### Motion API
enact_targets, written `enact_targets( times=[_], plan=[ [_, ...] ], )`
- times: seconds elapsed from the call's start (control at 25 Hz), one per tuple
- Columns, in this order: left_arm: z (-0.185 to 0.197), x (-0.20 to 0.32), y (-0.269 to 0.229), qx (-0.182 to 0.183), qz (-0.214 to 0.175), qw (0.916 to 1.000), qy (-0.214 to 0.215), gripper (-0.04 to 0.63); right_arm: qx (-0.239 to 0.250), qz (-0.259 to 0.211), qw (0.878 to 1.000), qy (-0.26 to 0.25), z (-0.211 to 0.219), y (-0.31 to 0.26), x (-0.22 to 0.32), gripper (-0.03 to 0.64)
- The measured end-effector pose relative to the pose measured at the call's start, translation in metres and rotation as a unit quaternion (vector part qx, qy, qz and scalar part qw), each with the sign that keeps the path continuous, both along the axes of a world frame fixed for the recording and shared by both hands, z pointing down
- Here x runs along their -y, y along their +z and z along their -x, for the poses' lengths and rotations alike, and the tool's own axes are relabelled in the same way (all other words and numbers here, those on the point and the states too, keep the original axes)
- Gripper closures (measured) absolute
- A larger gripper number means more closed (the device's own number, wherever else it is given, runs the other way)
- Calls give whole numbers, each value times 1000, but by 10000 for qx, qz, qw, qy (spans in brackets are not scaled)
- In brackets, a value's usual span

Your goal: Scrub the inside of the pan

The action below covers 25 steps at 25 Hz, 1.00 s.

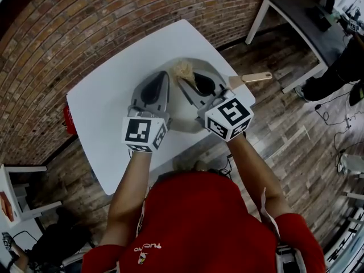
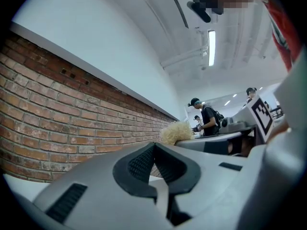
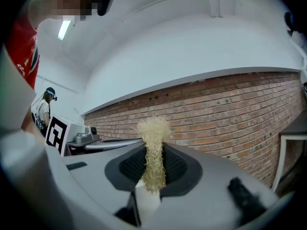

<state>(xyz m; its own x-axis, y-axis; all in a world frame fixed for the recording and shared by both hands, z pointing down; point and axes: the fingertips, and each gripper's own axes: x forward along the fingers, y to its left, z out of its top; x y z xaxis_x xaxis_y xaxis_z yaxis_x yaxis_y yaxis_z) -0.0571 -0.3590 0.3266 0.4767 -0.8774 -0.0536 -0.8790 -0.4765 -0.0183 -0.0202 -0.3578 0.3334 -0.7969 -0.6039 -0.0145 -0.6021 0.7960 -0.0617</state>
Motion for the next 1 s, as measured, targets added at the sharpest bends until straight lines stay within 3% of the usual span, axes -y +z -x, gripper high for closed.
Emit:
enact_targets(
  times=[1.0],
  plan=[
    [1, 0, 4, -52, 34, 10000, -57, 581, -19, -8, 9999, 133, -5, 2, 4, 531]
  ],
)
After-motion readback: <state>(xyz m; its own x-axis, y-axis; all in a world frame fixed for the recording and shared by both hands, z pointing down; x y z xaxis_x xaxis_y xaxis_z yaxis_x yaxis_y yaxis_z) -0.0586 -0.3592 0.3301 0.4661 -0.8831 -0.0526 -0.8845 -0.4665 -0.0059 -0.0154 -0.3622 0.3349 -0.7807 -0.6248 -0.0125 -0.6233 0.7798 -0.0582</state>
